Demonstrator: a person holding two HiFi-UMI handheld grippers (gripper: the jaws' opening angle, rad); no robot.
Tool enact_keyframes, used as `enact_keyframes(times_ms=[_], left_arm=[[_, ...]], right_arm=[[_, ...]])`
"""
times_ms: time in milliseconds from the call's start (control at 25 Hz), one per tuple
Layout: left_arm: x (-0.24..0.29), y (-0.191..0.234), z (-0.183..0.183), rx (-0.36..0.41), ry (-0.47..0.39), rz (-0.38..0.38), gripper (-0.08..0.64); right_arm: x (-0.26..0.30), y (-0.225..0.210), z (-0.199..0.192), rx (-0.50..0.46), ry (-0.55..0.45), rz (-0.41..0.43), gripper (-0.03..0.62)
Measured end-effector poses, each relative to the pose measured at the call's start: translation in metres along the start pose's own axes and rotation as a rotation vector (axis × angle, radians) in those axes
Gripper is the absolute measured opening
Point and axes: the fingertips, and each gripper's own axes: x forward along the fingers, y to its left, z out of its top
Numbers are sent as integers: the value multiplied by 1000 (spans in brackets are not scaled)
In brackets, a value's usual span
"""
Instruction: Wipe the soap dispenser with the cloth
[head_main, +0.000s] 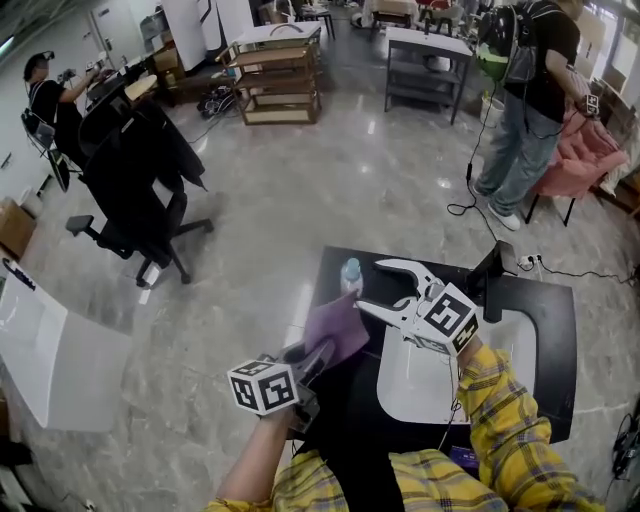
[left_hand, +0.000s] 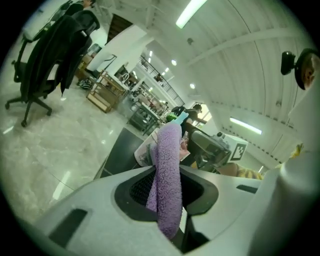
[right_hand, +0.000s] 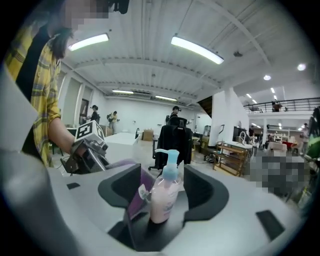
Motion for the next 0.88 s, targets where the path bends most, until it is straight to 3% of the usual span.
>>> enact_keyframes(times_ms=[320,440,680,880], left_arm=[[-31,-12,-4,7,-35,-65,75],[-40,-13,-4,-3,-47,-82,75],[-53,-16,-7,6,-44,-103,77],[-53,-17,-9,10,-48,-106,76]], right_arm=[[28,-13,-9,64,70,207,261],[37,-11,-8,32,90,262,256],[50,-6,-6,-44,112,326,146],[49,-3,-9,-72,149,394,123]])
